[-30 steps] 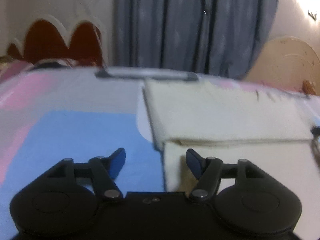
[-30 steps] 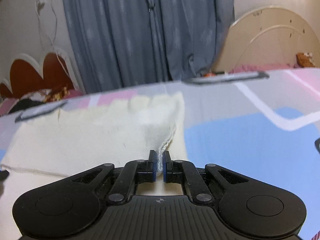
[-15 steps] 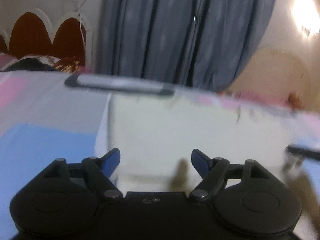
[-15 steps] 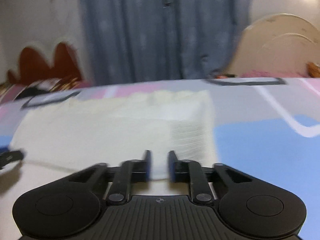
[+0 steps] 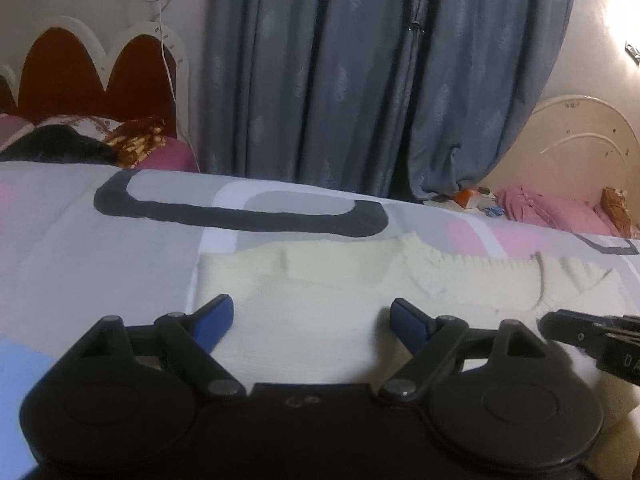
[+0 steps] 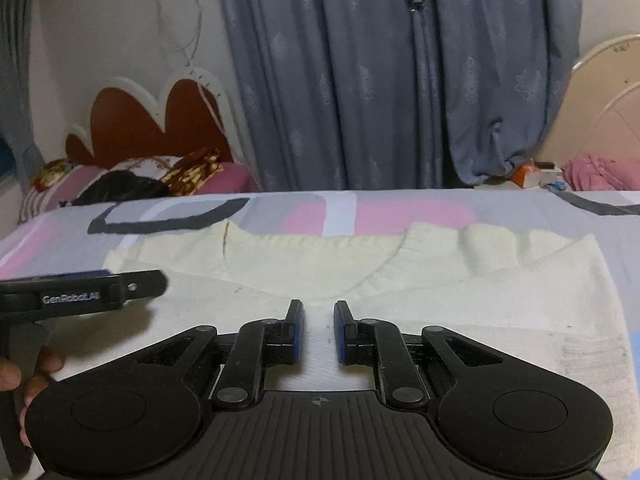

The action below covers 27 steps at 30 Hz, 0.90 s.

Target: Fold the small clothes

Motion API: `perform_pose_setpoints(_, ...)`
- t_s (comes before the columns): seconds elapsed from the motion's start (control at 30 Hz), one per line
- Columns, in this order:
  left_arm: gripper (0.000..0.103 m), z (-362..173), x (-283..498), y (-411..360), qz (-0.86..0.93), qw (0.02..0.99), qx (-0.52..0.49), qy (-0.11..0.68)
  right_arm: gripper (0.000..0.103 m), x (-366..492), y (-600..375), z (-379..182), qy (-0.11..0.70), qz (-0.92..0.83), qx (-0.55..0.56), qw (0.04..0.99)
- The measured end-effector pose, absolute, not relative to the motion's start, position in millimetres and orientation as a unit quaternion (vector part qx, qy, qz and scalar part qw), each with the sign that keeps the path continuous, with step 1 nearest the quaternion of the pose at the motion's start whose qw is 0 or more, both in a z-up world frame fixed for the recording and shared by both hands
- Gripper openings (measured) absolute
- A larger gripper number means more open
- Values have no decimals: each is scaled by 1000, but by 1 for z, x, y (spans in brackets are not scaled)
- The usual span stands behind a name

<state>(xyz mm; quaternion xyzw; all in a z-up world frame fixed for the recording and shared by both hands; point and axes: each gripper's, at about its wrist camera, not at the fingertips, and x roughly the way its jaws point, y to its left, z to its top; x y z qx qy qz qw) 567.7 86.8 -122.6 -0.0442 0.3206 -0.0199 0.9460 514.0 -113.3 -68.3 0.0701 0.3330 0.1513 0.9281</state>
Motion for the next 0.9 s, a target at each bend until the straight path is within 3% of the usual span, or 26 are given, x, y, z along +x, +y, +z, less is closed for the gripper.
perform_pose_setpoints(0.17, 88, -117, 558, 82, -7, 945, -10, 328, 14, 512, -100, -74, 333, 165, 39, 928)
perform_pose_setpoints(0.3, 92, -119, 526, 93, 12, 946, 36, 322, 14, 490, -156, -71, 326, 77, 28, 942)
perform_pose_setpoints(0.4, 87, -113, 501, 75, 31, 950, 83, 298, 14, 471, -204, -74, 334, 41, 72, 939)
perform_pose_setpoints(0.53, 90, -95, 477, 43, -18, 964, 59, 259, 14, 456, -203, -63, 323, 35, 70, 943)
perform_pose_setpoints(0.63, 88, -100, 477, 23, -49, 957, 59, 279, 14, 451, -178, -60, 323, 73, 48, 942)
perform_pose_setpoints(0.87, 92, -122, 470, 56, -46, 946, 14, 320, 15, 433, -193, -66, 319, 31, 39, 947)
perform_pose_setpoints(0.9, 91, -120, 469, 58, -41, 947, 7, 319, 21, 435, -202, -66, 319, 20, 53, 946)
